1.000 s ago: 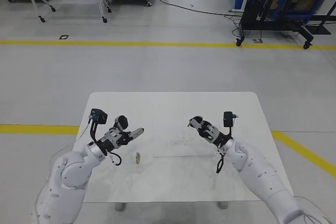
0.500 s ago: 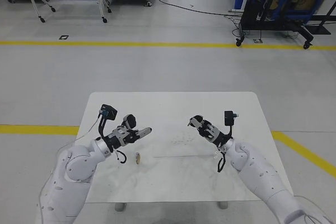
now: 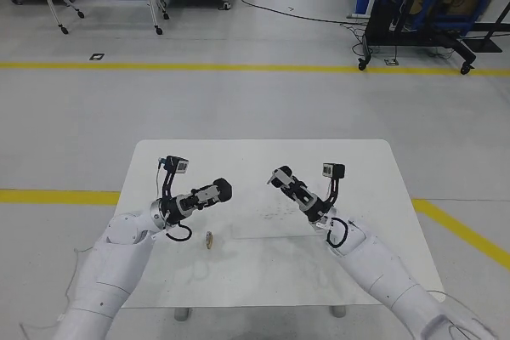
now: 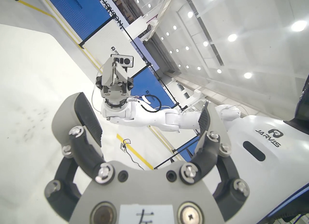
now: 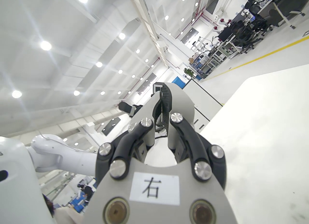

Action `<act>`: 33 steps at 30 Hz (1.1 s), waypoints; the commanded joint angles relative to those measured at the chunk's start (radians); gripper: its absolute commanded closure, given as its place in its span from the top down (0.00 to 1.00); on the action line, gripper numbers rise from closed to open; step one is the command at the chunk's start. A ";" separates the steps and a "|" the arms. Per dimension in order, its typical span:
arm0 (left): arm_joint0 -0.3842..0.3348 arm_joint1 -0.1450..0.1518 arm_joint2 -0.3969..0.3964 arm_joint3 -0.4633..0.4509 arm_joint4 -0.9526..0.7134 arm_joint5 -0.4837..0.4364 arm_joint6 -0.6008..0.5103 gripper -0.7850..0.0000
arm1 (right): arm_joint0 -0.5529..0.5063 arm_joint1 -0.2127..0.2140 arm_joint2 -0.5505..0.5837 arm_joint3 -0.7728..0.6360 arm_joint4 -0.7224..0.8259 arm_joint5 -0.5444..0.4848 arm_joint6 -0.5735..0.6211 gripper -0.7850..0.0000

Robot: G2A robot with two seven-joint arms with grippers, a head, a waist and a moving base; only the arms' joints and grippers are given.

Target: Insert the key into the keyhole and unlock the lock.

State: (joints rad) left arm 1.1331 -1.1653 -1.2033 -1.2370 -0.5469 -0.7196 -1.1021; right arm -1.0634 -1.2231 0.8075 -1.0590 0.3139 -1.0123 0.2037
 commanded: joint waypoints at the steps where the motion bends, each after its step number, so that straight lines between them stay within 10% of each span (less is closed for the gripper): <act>1: -0.011 0.000 0.009 0.013 0.031 -0.008 0.010 0.95 | 0.007 -0.006 0.001 0.012 0.064 0.000 0.074 0.00; 13: -0.017 -0.008 0.066 0.004 0.256 -0.008 0.158 0.45 | 0.063 -0.085 -0.020 0.138 -0.028 0.000 0.081 0.00; 33: -0.016 -0.006 0.087 -0.004 0.326 0.053 0.234 0.13 | 0.082 -0.164 -0.019 0.220 -0.073 0.000 0.110 0.00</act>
State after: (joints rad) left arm 1.1168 -1.1719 -1.1161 -1.2401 -0.2239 -0.6699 -0.8720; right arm -0.9800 -1.3857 0.7857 -0.8394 0.2426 -1.0123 0.3113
